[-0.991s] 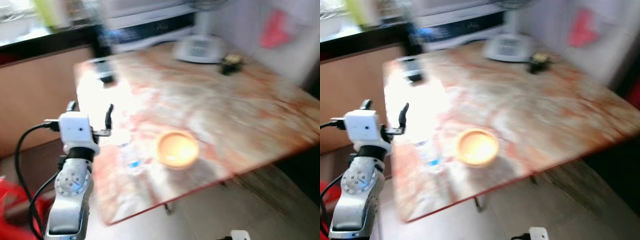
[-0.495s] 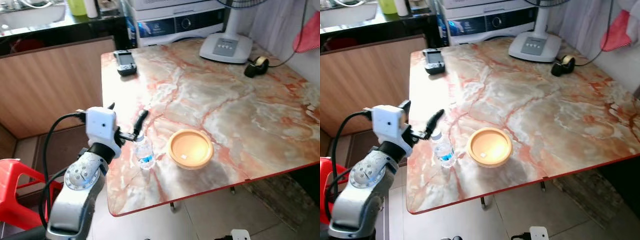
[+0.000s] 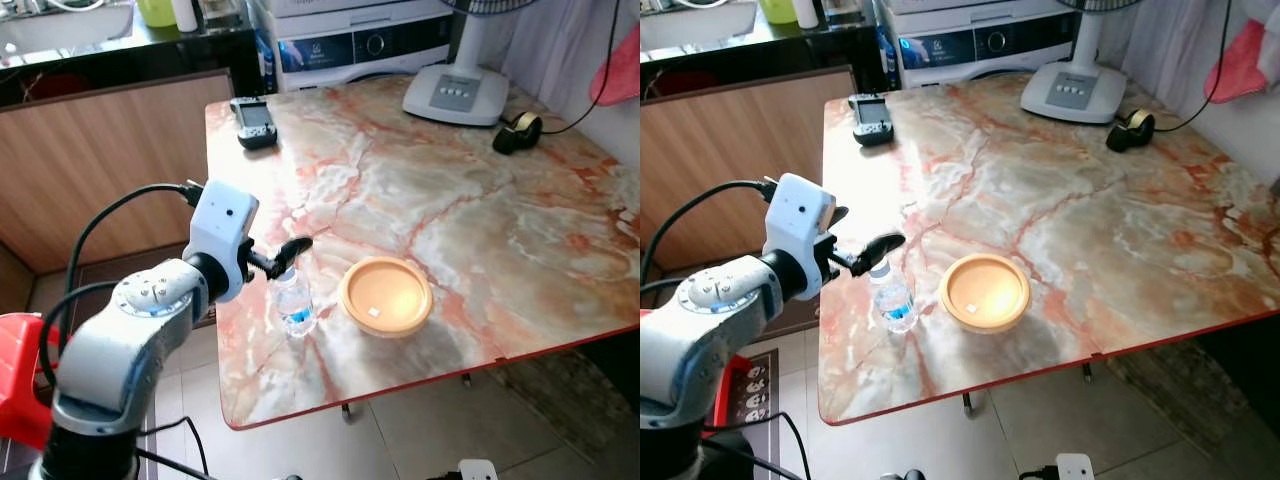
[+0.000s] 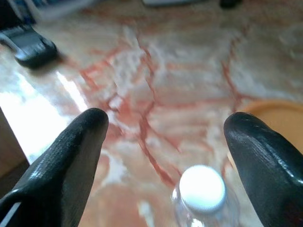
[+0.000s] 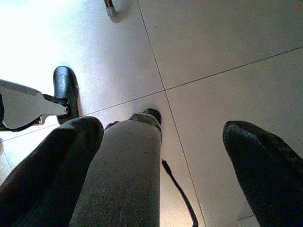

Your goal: Restocking fridge

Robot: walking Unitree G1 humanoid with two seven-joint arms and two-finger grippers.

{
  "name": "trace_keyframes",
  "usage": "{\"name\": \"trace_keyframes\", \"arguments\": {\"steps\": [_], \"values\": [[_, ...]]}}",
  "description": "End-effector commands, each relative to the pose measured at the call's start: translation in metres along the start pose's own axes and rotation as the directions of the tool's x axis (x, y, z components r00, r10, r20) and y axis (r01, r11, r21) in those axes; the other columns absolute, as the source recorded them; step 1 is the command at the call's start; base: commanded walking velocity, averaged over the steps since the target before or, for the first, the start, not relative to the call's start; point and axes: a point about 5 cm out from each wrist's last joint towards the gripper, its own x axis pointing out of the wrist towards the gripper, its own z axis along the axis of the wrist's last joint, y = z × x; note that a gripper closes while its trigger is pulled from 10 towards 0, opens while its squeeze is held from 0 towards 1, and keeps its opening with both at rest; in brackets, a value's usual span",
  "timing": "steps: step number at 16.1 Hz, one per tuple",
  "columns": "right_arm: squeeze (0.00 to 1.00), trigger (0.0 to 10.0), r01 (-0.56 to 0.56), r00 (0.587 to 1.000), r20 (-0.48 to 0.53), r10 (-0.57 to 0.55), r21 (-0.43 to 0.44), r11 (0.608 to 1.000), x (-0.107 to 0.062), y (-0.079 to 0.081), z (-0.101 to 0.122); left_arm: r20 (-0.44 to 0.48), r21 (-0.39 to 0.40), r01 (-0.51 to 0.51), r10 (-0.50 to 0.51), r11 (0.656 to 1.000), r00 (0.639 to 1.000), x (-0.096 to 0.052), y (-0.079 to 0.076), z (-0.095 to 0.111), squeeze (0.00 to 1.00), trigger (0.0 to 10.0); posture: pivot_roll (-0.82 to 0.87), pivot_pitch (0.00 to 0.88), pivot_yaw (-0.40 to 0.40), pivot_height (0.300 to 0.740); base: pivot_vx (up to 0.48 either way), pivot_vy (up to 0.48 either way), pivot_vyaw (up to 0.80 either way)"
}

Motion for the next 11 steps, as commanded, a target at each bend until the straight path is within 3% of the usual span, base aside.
{"name": "trace_keyframes", "arguments": {"steps": [1,7,11], "values": [[0.00,10.0,-0.006,1.000,-0.020,0.006,0.007,1.000,0.000,0.002,-0.005,-0.003,-0.006,0.047,-0.047,0.999,0.999,-0.002,-0.006,0.004,0.00,10.0,0.08,0.101,0.030,0.740,0.000,0.000,0.00],[0.00,10.0,-0.006,1.000,-0.018,0.006,0.007,1.000,0.000,0.003,-0.005,-0.141,-0.070,0.040,-0.050,0.997,0.989,0.001,-0.009,-0.010,0.00,10.0,0.07,0.089,0.036,0.740,0.000,0.000,0.00],[0.00,10.0,-0.005,1.000,-0.018,0.005,0.006,1.000,0.000,0.002,-0.005,-0.155,-0.105,0.021,-0.037,0.994,0.987,0.002,-0.008,-0.014,0.00,9.9,0.06,0.087,0.035,0.740,0.000,0.000,0.00]]}}
